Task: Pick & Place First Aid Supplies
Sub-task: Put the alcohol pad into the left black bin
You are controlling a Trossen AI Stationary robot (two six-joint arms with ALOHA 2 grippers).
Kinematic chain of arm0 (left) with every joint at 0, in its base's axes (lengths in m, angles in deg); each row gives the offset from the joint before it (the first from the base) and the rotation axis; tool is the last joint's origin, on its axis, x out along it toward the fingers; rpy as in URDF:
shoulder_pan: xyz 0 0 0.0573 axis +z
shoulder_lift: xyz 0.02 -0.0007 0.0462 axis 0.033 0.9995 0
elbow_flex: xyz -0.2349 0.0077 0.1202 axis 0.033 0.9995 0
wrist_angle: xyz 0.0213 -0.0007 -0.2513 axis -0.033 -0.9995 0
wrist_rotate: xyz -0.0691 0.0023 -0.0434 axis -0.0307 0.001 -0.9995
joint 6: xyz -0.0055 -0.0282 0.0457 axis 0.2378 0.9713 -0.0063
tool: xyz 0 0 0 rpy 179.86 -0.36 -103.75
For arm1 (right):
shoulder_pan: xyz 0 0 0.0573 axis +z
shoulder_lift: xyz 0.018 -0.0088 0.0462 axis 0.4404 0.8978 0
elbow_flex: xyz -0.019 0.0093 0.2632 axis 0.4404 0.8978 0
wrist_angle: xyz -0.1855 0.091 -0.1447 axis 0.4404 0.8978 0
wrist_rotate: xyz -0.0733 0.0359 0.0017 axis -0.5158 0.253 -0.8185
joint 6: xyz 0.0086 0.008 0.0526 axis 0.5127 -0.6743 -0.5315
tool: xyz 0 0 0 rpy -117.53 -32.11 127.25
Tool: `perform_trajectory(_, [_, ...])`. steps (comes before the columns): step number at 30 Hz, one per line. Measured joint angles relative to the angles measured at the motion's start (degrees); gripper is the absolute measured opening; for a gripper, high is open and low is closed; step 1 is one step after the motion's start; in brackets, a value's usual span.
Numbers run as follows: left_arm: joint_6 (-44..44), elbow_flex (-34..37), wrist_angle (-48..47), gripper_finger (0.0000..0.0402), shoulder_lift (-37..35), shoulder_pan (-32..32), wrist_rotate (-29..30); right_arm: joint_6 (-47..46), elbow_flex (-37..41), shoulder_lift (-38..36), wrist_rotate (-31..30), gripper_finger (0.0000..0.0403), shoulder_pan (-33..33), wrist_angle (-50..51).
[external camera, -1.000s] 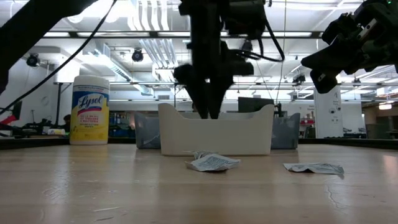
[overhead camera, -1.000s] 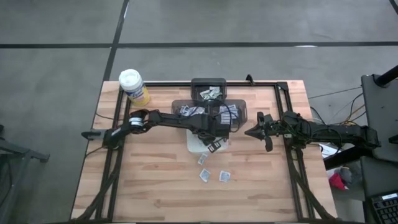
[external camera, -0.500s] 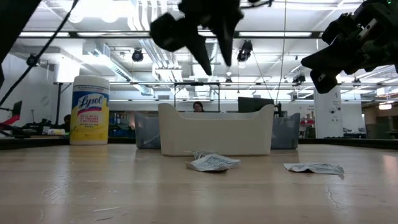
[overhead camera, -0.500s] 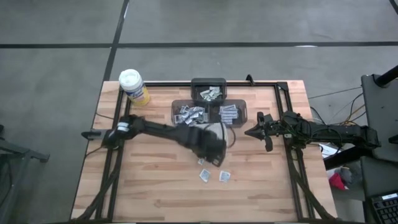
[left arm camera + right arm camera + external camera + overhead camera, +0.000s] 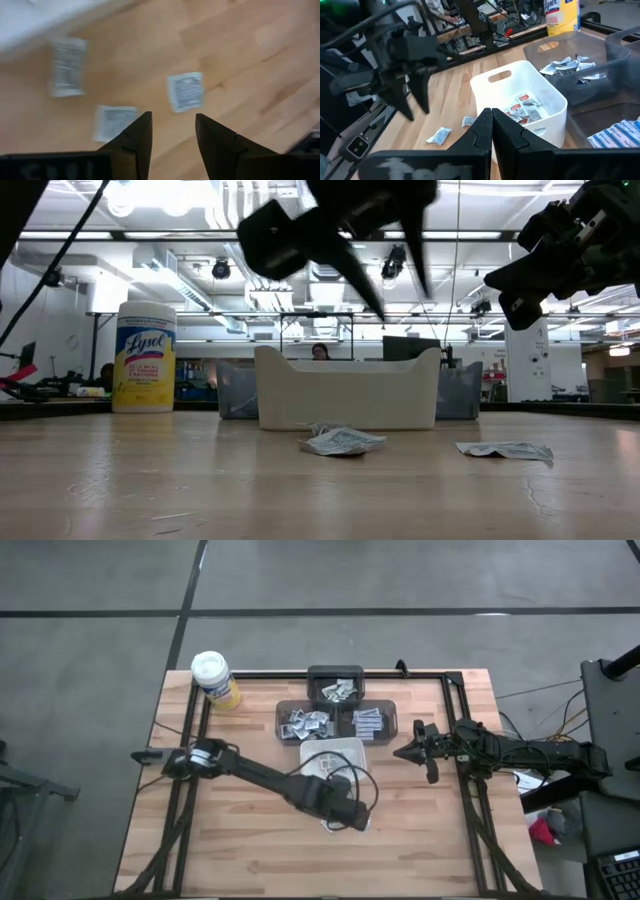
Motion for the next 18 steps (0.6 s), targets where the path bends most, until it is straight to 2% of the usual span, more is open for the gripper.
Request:
perform_trajectory(6, [3.9, 4.1, 9.1, 0.0142, 0.7, -1.4, -0.9, 0.0, 0.0, 0.0, 0.1, 0.0008, 0.0, 0.0])
perform_trajectory(18, [10.8, 9.9, 10.8, 0.0141, 0.7, -4.1, -1.1, 0.0, 0.0, 0.3, 0.1, 0.0008, 0.0, 0.0])
